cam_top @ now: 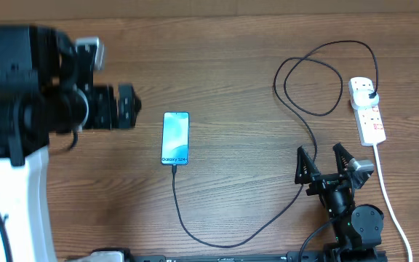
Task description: Plug charger to phone and switch on socket
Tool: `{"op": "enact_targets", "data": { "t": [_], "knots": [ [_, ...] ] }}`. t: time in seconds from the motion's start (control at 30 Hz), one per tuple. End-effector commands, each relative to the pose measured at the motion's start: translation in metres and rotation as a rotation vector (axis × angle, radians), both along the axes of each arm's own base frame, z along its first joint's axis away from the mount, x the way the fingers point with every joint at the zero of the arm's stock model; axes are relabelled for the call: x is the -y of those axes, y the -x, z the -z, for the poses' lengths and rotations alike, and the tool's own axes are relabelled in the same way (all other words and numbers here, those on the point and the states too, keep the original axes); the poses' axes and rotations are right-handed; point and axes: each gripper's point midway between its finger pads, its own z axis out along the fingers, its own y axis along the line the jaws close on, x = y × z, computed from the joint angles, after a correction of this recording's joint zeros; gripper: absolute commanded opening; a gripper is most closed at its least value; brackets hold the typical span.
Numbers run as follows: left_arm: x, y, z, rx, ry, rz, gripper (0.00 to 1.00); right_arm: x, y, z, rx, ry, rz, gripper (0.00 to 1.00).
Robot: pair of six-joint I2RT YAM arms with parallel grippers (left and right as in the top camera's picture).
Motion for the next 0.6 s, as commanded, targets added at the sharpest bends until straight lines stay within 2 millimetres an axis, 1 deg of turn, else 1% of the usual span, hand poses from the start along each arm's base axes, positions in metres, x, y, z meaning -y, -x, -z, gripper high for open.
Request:
{"op": "enact_targets", "data": {
  "t": [0.0,0.07,0.17,0.27,0.33,0.4,0.57],
  "knots": [
    [-0.007,0.027,0.012,-0.018,-0.037,-0.016,1.00,-0.001,0.000,0.002,0.003,0.001,-0.003,1.00],
    [-0.011,0.043,0.023,-0.035,-0.056,-0.026,1.00,-0.001,0.000,0.002,0.003,0.001,-0.003,1.00],
    [-0.011,0.068,0.040,-0.062,-0.056,-0.025,1.00,-0.001,0.000,0.002,0.003,0.001,-0.003,1.00],
    [-0.012,0.084,0.059,-0.063,-0.057,-0.026,1.00,-0.001,0.000,0.002,0.003,0.001,-0.003,1.00],
    [-0.013,0.088,0.070,-0.026,-0.055,-0.030,1.00,-0.001,0.000,0.002,0.003,0.001,-0.003,1.00],
    [-0.015,0.087,0.081,0.031,-0.052,-0.043,1.00,-0.001,0.000,0.002,0.003,0.001,-0.003,1.00],
    [-0.017,0.072,0.108,0.193,-0.050,-0.061,1.00,-0.001,0.000,0.002,0.003,0.001,-0.003,1.00]
  ]
}}
